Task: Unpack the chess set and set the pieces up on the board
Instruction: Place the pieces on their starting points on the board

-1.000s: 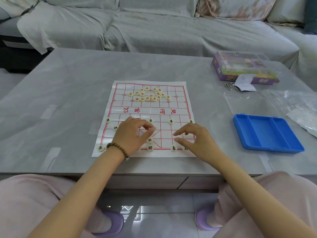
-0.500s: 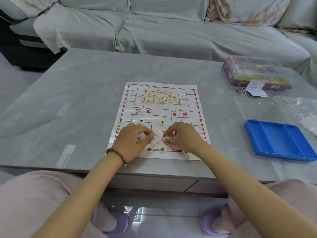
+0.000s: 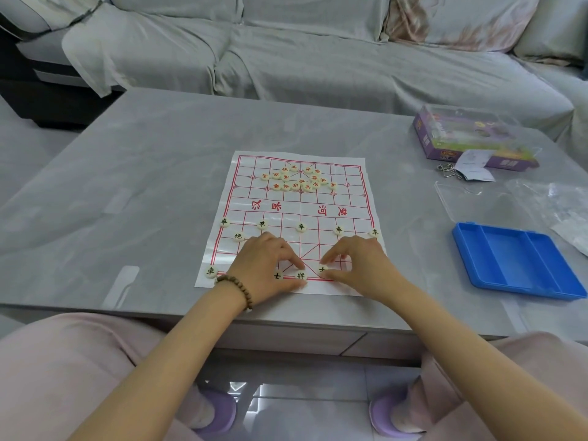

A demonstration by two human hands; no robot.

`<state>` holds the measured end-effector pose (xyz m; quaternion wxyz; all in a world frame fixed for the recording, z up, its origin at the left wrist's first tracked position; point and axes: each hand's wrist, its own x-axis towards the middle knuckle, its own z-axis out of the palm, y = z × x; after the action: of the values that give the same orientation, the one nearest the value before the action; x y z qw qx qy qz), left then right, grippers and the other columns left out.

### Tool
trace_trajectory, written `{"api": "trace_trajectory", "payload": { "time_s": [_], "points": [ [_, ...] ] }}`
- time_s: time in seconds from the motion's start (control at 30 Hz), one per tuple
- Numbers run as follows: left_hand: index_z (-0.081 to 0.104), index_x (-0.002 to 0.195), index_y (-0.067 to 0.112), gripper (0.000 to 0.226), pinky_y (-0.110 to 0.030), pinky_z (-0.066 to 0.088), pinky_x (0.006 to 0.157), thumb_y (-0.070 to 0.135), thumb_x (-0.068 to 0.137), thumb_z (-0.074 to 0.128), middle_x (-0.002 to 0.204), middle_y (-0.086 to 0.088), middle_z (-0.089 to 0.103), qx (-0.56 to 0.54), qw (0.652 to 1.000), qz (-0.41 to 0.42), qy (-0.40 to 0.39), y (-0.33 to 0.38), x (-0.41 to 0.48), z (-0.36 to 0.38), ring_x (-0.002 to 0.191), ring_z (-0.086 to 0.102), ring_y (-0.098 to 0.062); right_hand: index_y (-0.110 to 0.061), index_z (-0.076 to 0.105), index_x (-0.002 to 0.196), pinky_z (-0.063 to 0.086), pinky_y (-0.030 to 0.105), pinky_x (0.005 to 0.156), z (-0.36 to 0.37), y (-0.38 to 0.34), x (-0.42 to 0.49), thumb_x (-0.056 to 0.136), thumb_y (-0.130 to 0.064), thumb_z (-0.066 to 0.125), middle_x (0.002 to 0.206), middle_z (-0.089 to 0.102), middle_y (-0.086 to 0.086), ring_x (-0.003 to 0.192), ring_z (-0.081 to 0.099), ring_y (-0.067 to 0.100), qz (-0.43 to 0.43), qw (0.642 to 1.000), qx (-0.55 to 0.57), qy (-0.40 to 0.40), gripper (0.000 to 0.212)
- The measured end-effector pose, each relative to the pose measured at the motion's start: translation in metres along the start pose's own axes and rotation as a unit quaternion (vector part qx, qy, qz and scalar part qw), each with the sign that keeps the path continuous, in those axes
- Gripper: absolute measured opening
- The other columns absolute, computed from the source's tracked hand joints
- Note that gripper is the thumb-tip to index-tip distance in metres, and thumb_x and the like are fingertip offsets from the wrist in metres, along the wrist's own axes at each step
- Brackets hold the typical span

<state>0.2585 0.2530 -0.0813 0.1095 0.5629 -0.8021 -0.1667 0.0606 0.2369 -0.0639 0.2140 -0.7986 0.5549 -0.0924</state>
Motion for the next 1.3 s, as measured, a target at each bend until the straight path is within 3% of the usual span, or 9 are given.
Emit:
{"api": "trace_trajectory", "payload": {
  "time_s": [0.57, 1.1, 1.17, 1.3],
  "points": [
    [0.062, 0.106, 0.038, 0.033, -0.024, 0.029, 0.093, 0.057, 0.079, 0.058, 0.116, 0.015, 0.055, -0.001, 1.0, -0.001, -0.008, 0.002, 0.001, 0.001, 0.111, 0.04, -0.008, -0.034, 0.07, 0.1, 0.035, 0.031, 0.098, 0.003, 0.007, -0.008, 0.082, -0.038, 0.067, 0.102, 0.063, -0.016, 0.095, 0.05, 0.003, -0.042, 0.999, -0.01, -0.006, 0.019],
    [0.062, 0.108, 0.038, 0.036, -0.025, 0.029, 0.094, 0.058, 0.079, 0.058, 0.118, 0.015, 0.055, 0.004, 1.0, -0.003, -0.014, 0.001, 0.001, -0.001, 0.111, 0.04, -0.008, -0.034, 0.068, 0.103, 0.039, 0.033, 0.098, 0.004, 0.007, -0.01, 0.082, -0.039, 0.067, 0.103, 0.063, -0.012, 0.093, 0.051, 0.005, -0.031, 0.999, -0.002, -0.015, 0.021],
    [0.062, 0.108, 0.038, 0.036, -0.026, 0.03, 0.096, 0.058, 0.078, 0.058, 0.119, 0.015, 0.055, 0.008, 1.0, -0.001, -0.014, 0.001, 0.002, -0.003, 0.112, 0.04, -0.008, -0.033, 0.067, 0.104, 0.041, 0.029, 0.095, 0.002, 0.007, -0.01, 0.081, -0.039, 0.068, 0.103, 0.063, -0.012, 0.091, 0.053, 0.005, -0.031, 0.999, 0.021, -0.011, 0.024],
    [0.061, 0.105, 0.037, 0.034, -0.031, 0.032, 0.102, 0.057, 0.077, 0.06, 0.117, 0.015, 0.056, -0.019, 1.0, -0.009, 0.002, -0.01, 0.006, -0.017, 0.113, 0.041, -0.008, -0.034, 0.065, 0.101, 0.036, 0.006, 0.076, -0.01, 0.009, -0.007, 0.08, -0.037, 0.069, 0.099, 0.058, -0.018, 0.089, 0.053, 0.001, -0.013, 0.994, 0.104, 0.003, 0.021]
  ]
}}
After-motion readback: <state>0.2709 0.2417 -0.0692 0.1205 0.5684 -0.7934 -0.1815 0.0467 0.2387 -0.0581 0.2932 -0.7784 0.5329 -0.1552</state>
